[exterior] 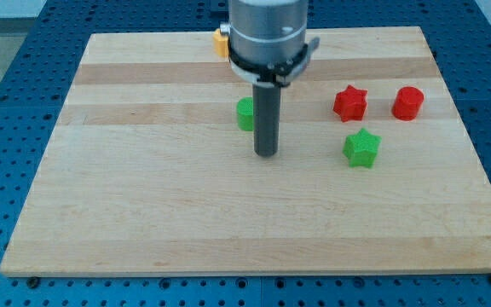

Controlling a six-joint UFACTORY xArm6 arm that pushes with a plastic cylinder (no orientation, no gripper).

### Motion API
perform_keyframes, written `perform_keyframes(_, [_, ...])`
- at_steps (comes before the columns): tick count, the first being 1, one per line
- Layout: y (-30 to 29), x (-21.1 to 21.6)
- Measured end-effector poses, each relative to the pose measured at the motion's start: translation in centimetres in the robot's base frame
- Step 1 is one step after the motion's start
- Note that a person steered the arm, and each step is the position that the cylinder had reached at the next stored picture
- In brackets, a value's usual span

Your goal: Move the green star to the center

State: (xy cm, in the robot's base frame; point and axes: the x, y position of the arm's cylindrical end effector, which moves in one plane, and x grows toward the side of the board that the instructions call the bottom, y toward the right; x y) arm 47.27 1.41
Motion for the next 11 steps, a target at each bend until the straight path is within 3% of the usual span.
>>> perform_keyframes(2, [9.9,6.7])
perform_keyframes(4, [18.0,4.8])
perform_keyframes(7, [18.2,-0.3])
perform_keyframes(10, [14.4,1.9])
perform_keyframes(11, [13.7,0.9])
